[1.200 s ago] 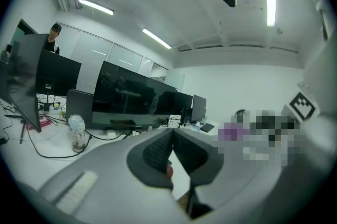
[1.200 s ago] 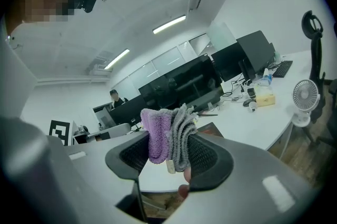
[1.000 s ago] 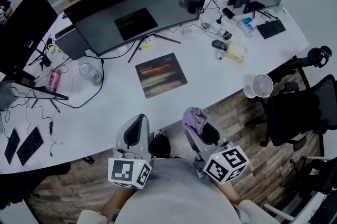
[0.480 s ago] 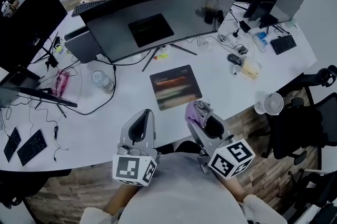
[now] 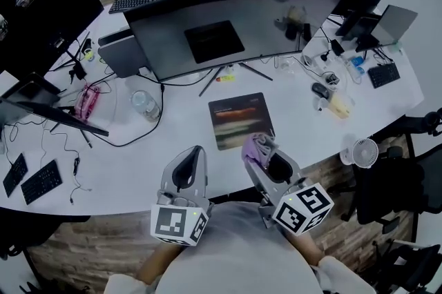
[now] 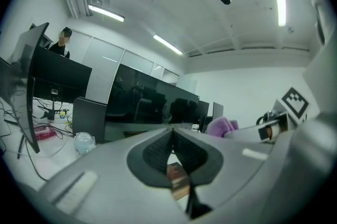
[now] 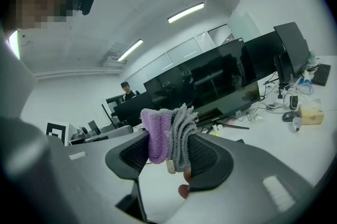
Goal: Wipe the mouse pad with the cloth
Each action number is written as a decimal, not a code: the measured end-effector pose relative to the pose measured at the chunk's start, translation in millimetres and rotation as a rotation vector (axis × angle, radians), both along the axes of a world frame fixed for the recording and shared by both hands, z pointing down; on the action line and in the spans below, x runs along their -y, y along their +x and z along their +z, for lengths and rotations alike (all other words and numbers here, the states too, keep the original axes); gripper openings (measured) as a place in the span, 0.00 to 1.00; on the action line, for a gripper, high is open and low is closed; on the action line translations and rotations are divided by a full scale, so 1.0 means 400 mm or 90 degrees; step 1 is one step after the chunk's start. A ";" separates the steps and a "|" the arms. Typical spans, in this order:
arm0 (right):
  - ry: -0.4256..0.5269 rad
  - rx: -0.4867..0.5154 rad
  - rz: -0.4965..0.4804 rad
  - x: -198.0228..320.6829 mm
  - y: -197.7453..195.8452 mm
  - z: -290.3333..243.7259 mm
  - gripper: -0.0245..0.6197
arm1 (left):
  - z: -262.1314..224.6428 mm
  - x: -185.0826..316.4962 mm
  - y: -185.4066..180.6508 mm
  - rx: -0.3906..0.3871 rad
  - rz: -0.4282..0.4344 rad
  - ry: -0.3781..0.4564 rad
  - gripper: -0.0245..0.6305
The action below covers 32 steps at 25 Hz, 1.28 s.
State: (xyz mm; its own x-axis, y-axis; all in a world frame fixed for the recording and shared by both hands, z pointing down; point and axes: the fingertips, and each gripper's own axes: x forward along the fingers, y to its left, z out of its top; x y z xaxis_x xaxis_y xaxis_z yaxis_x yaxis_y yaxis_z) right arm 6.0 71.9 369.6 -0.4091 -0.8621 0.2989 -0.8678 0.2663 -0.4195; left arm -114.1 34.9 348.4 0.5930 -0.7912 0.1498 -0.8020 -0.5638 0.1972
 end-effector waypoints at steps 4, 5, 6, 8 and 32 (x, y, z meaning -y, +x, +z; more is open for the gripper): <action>-0.001 0.007 -0.023 0.024 0.005 0.011 0.35 | 0.002 0.010 0.011 0.008 -0.016 0.005 0.04; -0.002 0.009 -0.029 0.031 0.006 0.014 0.35 | 0.003 0.014 0.012 0.010 -0.020 0.005 0.04; -0.003 0.011 -0.035 0.040 0.006 0.017 0.35 | 0.004 0.017 0.013 0.012 -0.025 0.005 0.04; -0.005 0.014 -0.047 0.058 0.009 0.024 0.35 | 0.008 0.025 0.014 0.017 -0.036 0.004 0.04; -0.093 0.069 -0.169 0.310 0.061 0.167 0.35 | 0.049 0.187 0.115 0.040 -0.138 -0.016 0.04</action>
